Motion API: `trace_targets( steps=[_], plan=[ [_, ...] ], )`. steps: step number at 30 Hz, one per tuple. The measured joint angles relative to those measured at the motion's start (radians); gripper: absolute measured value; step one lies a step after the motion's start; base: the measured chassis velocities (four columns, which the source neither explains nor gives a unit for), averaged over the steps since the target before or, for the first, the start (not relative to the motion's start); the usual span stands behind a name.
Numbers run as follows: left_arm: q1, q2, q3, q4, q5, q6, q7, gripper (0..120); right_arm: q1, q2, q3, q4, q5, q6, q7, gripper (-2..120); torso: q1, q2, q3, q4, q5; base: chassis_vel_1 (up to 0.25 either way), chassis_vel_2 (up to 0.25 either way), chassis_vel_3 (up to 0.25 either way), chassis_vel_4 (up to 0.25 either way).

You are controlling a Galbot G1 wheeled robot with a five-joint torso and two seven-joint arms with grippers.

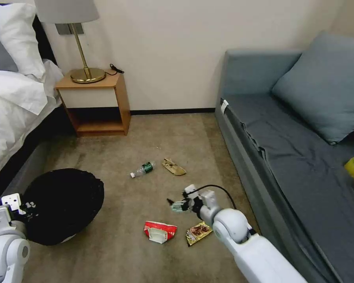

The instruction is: Pick up the trash bin, then pick up the garbage on the floor and place it into the trash bin.

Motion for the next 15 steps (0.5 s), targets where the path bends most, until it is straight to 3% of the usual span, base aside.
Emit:
trace_targets(
  steps=[5, 15],
  plan=[
    [0.009, -0.054, 0.003, -0.028, 0.028, 0.001, -0.001, 4, 0.122, -0.062, -0.174, -0.069, 0.005, 0.000, -0.035, 100, 0.000, 0.000, 0.000, 0.0001, 0.0000, 0.000, 0.000, 0.000, 0.000],
    [0.012, -0.121, 0.006, -0.050, 0.064, -0.001, -0.005, 4, 0.196, -0.069, -0.310, -0.163, -0.057, 0.010, -0.065, 100, 0.000, 0.000, 0.000, 0.0000, -0.0001, 0.000, 0.000, 0.000, 0.000]
  ],
)
